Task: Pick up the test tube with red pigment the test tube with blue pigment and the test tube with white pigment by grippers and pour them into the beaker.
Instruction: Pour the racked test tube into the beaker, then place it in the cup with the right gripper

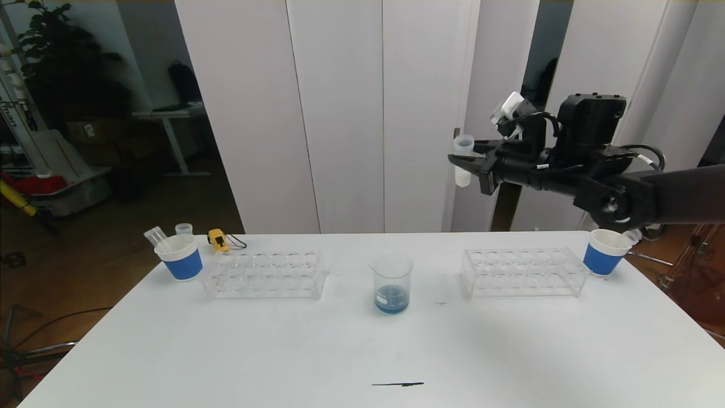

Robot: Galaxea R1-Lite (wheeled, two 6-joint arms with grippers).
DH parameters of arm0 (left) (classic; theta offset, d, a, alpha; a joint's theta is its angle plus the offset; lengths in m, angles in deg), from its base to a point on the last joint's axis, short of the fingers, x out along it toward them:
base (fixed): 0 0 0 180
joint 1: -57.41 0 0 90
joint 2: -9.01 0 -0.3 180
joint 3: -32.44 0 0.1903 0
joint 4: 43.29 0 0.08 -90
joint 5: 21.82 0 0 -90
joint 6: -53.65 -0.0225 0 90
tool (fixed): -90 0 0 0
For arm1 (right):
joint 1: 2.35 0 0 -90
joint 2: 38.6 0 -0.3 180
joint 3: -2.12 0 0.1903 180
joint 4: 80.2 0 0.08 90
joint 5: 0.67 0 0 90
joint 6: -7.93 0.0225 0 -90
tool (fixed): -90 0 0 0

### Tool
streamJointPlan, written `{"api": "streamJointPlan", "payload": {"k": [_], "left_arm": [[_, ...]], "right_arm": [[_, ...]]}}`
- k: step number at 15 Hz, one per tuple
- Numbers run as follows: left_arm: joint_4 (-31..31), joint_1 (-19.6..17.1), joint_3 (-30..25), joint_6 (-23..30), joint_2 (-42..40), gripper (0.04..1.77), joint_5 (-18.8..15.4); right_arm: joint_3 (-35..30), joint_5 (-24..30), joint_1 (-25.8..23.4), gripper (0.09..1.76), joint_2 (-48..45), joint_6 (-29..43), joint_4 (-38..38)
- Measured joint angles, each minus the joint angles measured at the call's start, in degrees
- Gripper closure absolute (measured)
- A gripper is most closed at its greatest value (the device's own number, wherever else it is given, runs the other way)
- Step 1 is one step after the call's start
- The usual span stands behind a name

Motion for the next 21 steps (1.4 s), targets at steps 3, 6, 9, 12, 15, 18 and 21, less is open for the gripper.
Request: {"api": "streamJointPlan", "payload": {"k": [3, 6, 9, 12, 15, 18, 21], "left_arm": [[0.02, 0.00, 0.00, 0.00, 0.00, 0.08, 0.00], [0.02, 0.00, 0.00, 0.00, 0.00, 0.08, 0.00], [0.00, 0.00, 0.00, 0.00, 0.00, 0.08, 0.00], [0.02, 0.00, 0.00, 0.00, 0.00, 0.08, 0.00], [0.00, 0.00, 0.00, 0.00, 0.00, 0.08, 0.00], [0.02, 0.00, 0.00, 0.00, 0.00, 0.08, 0.00], [0.00, 0.00, 0.00, 0.00, 0.00, 0.08, 0.00]], "right_arm": [[-4.22, 0.13, 2.27, 1.27, 0.91, -0.77, -10.25], [-7.69, 0.35, 4.50, 1.27, 2.26, -0.74, -15.80], [-10.51, 0.40, 5.94, 1.27, 2.95, -0.91, -18.93], [-13.40, 1.32, 6.67, 1.27, 3.30, -0.83, -23.67], [-15.52, 3.50, 7.28, 1.27, 3.63, -1.02, -25.88], [-15.85, 3.57, 7.41, 1.27, 4.30, -3.47, -26.04], [-14.67, 4.90, 6.97, 1.27, 5.77, -7.96, -25.61]]}}
